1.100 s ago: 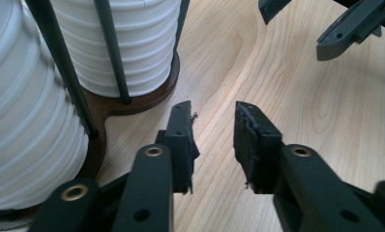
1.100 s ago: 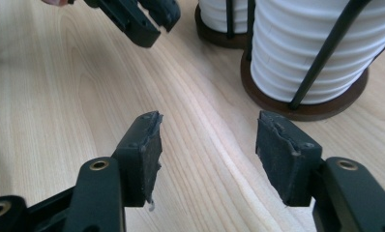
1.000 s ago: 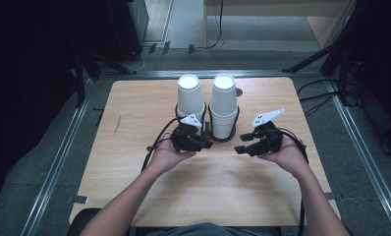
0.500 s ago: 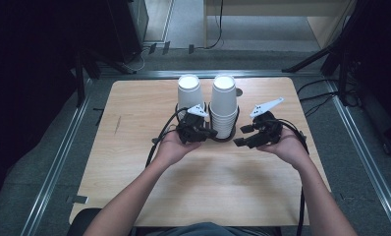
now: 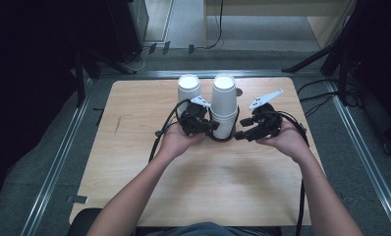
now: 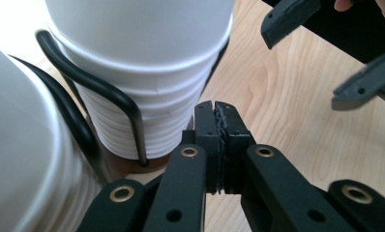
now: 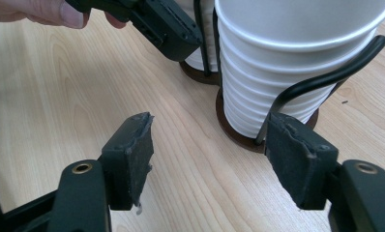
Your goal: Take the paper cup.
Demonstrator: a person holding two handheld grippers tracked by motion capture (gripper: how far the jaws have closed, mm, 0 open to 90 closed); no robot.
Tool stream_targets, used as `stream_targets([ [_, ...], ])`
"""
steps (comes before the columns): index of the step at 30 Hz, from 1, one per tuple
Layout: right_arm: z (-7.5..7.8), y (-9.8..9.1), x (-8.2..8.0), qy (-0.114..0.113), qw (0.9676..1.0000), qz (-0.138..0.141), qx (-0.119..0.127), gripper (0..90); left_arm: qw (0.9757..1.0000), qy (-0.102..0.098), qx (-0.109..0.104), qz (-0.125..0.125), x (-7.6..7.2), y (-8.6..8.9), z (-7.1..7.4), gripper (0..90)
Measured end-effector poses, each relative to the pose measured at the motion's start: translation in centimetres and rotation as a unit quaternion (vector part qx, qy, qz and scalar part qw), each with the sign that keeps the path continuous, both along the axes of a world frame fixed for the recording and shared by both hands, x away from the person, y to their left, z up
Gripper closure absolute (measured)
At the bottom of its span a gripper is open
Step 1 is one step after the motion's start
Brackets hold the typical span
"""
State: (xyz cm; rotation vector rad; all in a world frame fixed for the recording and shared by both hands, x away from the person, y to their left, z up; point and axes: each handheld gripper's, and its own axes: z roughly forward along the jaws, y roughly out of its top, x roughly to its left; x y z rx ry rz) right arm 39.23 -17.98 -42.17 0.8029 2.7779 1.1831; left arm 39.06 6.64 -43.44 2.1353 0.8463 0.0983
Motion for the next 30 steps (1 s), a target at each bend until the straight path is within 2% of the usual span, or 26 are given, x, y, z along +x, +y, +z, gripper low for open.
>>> stream_targets([
  [3,0.3,0.0,0.2,0.004,1.0,-0.003,0.0,33.2,1.0,0.002,0.002,0.005,0.3,-0.1,0.2,89.2],
  [11,2.0,0.4,1.2,-0.009,0.9999,-0.006,-0.004,29.7,0.9999,-0.007,0.008,0.013,0.6,-0.3,0.2,88.2],
  [14,2.6,0.6,1.8,-0.011,0.9998,-0.003,-0.013,29.2,0.9997,-0.009,0.014,0.019,0.6,-0.5,0.1,87.5],
  [27,5.6,1.9,4.3,-0.024,0.9995,-0.012,-0.013,23.2,0.9997,-0.01,0.013,0.02,0.6,-0.5,0.2,86.7],
  [30,6.3,2.5,4.8,-0.033,0.9993,-0.011,-0.016,21.9,0.9996,-0.01,0.013,0.022,0.6,-0.5,0.2,87.0],
])
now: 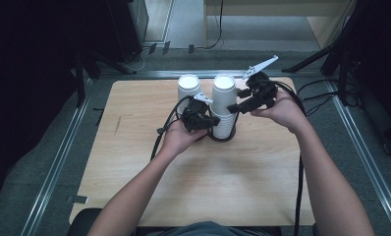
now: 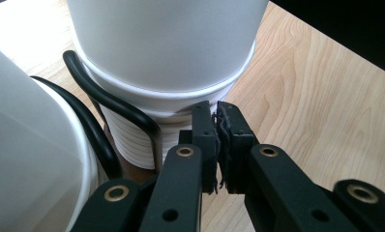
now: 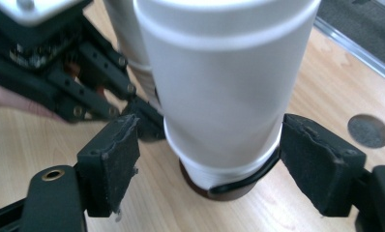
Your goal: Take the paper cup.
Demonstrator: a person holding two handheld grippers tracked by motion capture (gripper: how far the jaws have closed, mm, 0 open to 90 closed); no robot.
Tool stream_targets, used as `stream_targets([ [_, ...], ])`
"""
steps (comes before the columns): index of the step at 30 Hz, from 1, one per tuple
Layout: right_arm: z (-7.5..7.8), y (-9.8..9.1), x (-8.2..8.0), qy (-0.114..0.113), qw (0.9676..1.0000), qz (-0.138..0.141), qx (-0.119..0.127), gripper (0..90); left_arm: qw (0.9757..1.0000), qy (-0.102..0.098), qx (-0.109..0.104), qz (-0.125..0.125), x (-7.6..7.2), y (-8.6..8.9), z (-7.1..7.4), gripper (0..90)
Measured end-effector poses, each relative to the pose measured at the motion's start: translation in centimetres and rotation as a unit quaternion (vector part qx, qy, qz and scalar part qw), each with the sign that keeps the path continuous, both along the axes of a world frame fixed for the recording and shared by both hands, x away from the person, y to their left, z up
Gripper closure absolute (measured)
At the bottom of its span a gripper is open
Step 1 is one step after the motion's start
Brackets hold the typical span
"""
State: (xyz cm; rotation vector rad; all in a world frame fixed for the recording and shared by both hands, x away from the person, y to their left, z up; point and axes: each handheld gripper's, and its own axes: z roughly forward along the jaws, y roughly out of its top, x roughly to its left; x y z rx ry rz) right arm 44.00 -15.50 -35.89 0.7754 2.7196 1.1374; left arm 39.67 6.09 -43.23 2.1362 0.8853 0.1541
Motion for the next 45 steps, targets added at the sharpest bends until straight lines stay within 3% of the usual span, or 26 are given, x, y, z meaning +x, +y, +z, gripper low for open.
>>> stream_targets([
  [10,1.4,1.5,0.8,-0.015,0.9998,-0.006,-0.007,20.2,0.9989,-0.018,0.005,0.042,-0.9,-0.6,-0.2,87.9],
  [12,1.7,1.7,1.0,-0.015,0.9998,-0.009,-0.007,19.7,0.9977,-0.039,0.015,0.053,-1.4,-0.9,0.1,87.6],
  [14,1.9,1.8,1.1,-0.018,0.9997,-0.011,-0.007,19.7,0.9972,-0.045,0.021,0.056,-1.6,-1.1,0.1,87.3],
  [27,3.0,3.4,1.7,-0.025,0.9994,-0.021,-0.013,19.6,0.9971,-0.035,0.016,0.066,-1.5,-1.4,-0.2,88.3],
  [34,3.4,4.8,2.4,-0.014,0.9989,-0.03,-0.033,18.5,0.9971,-0.034,0.015,0.067,-1.5,-1.4,-0.2,88.3],
  [39,3.6,5.6,2.3,-0.031,0.9969,-0.027,-0.067,24.3,0.997,-0.035,0.015,0.068,-1.5,-1.3,-0.2,88.3],
  [45,3.9,5.9,2.1,-0.035,0.9959,-0.025,-0.08,25.3,0.9971,-0.034,0.016,0.066,-1.5,-1.3,-0.2,88.2],
])
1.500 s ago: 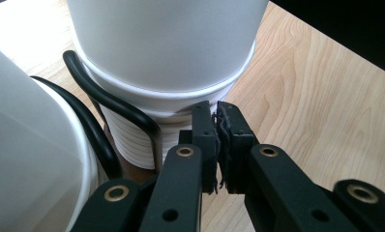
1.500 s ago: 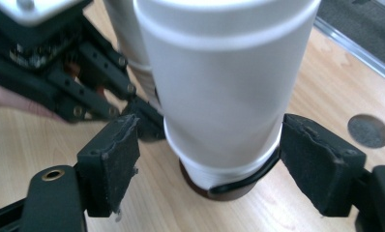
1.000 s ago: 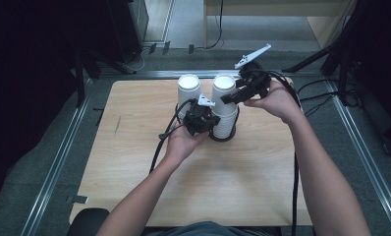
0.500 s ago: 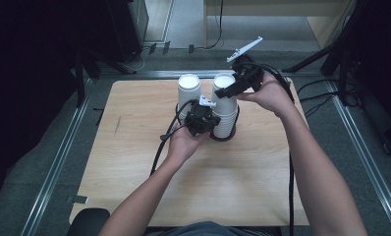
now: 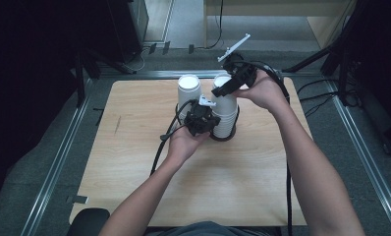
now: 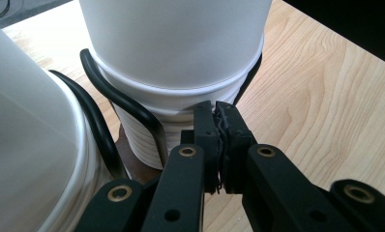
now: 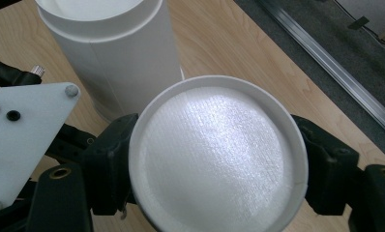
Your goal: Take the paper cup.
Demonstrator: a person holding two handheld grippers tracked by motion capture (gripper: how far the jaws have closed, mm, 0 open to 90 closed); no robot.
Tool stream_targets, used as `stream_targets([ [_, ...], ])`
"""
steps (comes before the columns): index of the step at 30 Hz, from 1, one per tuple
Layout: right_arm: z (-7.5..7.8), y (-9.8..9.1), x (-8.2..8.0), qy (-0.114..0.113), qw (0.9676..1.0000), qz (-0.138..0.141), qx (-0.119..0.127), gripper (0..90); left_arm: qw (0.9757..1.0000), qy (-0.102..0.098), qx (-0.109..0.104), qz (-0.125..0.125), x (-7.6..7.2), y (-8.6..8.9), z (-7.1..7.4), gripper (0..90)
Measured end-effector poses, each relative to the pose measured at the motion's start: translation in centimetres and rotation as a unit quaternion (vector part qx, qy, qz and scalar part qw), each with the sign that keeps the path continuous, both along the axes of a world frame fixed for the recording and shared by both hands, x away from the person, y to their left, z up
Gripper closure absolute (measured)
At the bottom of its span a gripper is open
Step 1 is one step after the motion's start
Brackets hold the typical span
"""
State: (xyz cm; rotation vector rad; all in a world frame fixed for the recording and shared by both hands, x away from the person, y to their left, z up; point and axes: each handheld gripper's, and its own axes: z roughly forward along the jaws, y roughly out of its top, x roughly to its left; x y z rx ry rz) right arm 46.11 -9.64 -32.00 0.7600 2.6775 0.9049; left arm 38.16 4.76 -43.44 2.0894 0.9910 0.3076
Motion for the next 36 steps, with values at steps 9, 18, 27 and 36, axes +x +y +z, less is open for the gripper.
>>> stream_targets([
  [9,0.3,0.4,0.0,0.001,0.9998,0.002,-0.017,25.8,1.0,0.001,0.002,-0.003,0.0,0.0,0.0,87.5],
  [18,0.6,0.5,-0.2,-0.003,0.9996,0.009,-0.028,26.1,1.0,-0.002,0.007,-0.004,-0.1,0.0,0.0,86.9],
  [27,6.2,0.3,-1.5,-0.038,0.9992,0.014,0.002,26.5,1.0,0.003,0.002,-0.006,0.1,0.1,0.0,83.6],
  [36,10.7,-0.7,-3.1,-0.037,0.9989,0.025,0.018,26.4,0.9992,0.012,-0.016,-0.034,-0.2,0.5,0.3,77.7],
])
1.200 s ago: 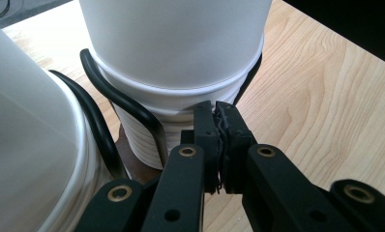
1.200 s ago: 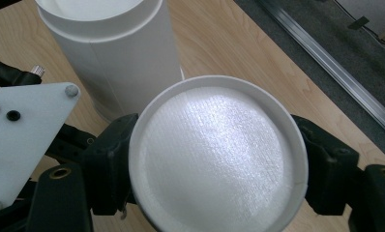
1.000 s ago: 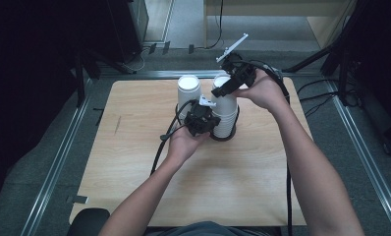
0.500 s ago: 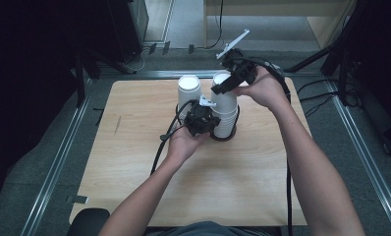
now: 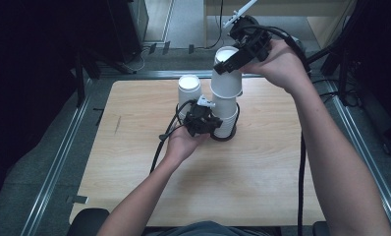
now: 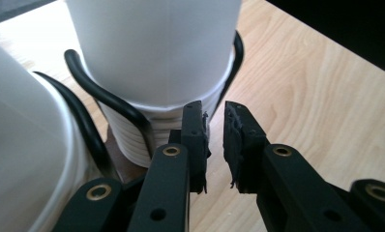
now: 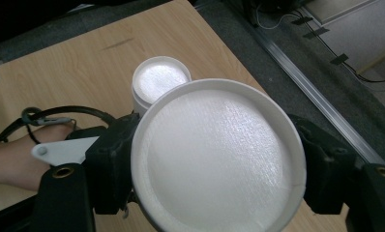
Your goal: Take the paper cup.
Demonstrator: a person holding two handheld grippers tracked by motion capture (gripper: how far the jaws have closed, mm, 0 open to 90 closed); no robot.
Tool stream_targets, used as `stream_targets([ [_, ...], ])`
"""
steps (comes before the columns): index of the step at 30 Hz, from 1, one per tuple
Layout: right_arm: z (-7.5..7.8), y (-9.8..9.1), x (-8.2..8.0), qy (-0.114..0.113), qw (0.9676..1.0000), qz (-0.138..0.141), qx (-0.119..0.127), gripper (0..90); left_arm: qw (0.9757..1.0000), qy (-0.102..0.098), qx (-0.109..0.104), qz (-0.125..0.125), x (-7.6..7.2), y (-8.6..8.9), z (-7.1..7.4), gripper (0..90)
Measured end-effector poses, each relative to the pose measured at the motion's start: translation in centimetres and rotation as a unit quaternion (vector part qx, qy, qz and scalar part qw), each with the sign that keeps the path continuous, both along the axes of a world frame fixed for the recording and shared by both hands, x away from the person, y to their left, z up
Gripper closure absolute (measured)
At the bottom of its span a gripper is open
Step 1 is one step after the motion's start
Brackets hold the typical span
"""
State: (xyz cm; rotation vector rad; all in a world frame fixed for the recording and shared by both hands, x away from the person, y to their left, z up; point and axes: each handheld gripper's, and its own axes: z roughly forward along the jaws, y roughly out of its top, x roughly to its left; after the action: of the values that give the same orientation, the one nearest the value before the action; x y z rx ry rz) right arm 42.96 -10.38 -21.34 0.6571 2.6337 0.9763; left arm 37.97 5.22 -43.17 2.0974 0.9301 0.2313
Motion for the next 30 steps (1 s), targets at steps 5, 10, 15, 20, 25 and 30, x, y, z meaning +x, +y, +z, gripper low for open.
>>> stream_targets([
  [5,0.8,-0.7,-1.9,-0.011,0.9998,0.014,0.003,26.3,0.9995,0.02,-0.013,-0.019,-0.2,0.7,0.3,72.2],
  [10,0.4,-1.5,-3.2,0.0,0.9996,0.025,0.011,26.2,0.9986,0.027,-0.002,-0.045,-0.7,1.2,0.5,67.3],
  [15,-1.0,-3.3,-4.4,0.012,0.999,0.034,0.025,26.2,0.997,0.031,0.0,-0.071,-1.3,2.0,0.8,57.5],
  [20,-2.6,-4.7,-4.8,0.018,0.9989,0.032,0.029,26.2,0.995,0.031,-0.008,-0.095,-1.7,3.0,1.2,51.6],
  [25,-4.5,-6.2,-5.4,0.03,0.9983,0.029,0.04,26.1,0.9928,0.025,-0.007,-0.117,-2.0,3.8,1.4,47.7],
  [30,-6.7,-7.0,-6.2,0.036,0.9975,0.034,0.05,26.0,0.9904,0.014,-0.002,-0.137,-2.4,4.5,1.0,41.3],
])
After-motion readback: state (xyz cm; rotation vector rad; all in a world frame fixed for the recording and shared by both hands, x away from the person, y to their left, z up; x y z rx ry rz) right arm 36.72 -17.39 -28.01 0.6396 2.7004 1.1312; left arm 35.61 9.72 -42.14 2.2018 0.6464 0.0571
